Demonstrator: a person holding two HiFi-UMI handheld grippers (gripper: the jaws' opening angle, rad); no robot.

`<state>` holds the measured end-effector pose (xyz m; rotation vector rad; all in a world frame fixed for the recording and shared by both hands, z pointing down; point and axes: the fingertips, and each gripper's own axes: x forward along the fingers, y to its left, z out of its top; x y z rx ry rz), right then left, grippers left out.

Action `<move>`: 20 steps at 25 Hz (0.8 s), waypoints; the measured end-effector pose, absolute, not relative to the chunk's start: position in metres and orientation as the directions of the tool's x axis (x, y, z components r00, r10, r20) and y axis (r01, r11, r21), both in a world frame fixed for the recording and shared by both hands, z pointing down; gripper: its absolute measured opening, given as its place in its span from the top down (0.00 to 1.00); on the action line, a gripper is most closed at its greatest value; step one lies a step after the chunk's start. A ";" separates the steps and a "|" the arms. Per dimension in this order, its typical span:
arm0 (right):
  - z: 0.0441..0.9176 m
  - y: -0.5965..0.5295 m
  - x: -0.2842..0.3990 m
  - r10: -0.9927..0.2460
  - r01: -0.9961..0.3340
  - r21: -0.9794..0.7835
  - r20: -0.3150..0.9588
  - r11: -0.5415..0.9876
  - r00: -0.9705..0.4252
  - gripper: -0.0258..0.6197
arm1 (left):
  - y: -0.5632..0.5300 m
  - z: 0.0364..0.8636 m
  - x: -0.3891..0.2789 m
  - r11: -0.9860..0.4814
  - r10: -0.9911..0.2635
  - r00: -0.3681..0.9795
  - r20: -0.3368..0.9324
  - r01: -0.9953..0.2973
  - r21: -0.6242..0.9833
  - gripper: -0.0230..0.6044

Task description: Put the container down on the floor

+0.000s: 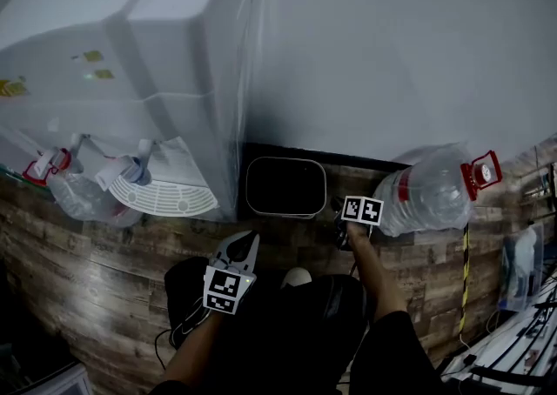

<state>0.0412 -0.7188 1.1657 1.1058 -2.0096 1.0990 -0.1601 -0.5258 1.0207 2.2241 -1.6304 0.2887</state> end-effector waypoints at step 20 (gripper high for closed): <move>0.942 -0.674 -0.005 -0.506 -0.716 -0.310 0.536 0.626 -0.675 0.95 | -0.552 0.872 -0.143 -0.292 -0.883 0.322 0.343 -0.946 0.138 0.94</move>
